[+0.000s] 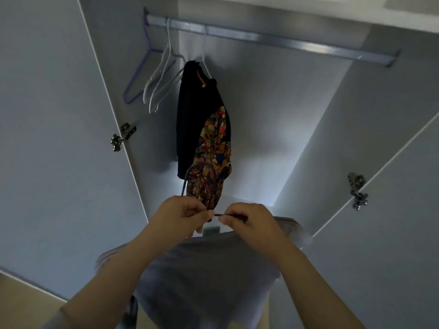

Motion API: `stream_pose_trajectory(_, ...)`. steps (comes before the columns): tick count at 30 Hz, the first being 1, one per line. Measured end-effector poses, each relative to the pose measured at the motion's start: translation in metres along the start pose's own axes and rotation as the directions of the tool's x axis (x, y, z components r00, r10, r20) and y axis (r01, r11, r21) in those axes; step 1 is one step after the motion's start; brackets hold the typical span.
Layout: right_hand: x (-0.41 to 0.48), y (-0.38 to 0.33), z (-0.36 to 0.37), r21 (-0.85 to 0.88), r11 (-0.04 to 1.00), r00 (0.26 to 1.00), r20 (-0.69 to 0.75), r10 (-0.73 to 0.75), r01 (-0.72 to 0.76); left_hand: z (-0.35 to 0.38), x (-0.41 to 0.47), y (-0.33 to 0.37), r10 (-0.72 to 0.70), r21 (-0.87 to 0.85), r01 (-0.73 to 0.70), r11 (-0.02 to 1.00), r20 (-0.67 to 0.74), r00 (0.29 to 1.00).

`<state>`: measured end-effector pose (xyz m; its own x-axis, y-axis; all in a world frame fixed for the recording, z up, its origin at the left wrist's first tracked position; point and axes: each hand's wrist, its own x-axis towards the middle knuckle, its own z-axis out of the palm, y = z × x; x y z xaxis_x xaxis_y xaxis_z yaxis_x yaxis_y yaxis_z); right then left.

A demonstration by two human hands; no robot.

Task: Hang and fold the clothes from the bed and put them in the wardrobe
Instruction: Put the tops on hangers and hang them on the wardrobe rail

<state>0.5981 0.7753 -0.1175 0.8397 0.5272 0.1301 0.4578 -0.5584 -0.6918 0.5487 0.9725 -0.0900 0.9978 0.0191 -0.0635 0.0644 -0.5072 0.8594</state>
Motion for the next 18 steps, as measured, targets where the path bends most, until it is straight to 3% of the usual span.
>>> stream_pose_trajectory(4, -0.003, 0.005, -0.013, -0.009, 0.995, 0.988, -0.116, 0.098, -0.100, -0.008, 0.011, -0.001, 0.055, -0.123, -0.064, 0.990, -0.078, 0.995)
stream_pose_trajectory(9, -0.008, 0.015, -0.026, 0.019, 0.963, 0.924, -0.278, 0.262, -0.268, -0.025, 0.027, -0.010, 0.091, -0.111, -0.113, 0.987, -0.188, 0.978)
stream_pose_trajectory(13, -0.013, 0.021, -0.035, 0.069, 0.918, 0.844, -0.373, 0.386, -0.390, -0.032, 0.044, -0.018, 0.133, -0.103, -0.145, 0.984, -0.122, 0.984)
stream_pose_trajectory(18, -0.032, 0.033, -0.043, 0.163, 0.857, 0.766, -0.390, 0.511, -0.489, -0.026, 0.072, -0.019, 0.111, -0.161, -0.115, 0.980, -0.036, 0.993)
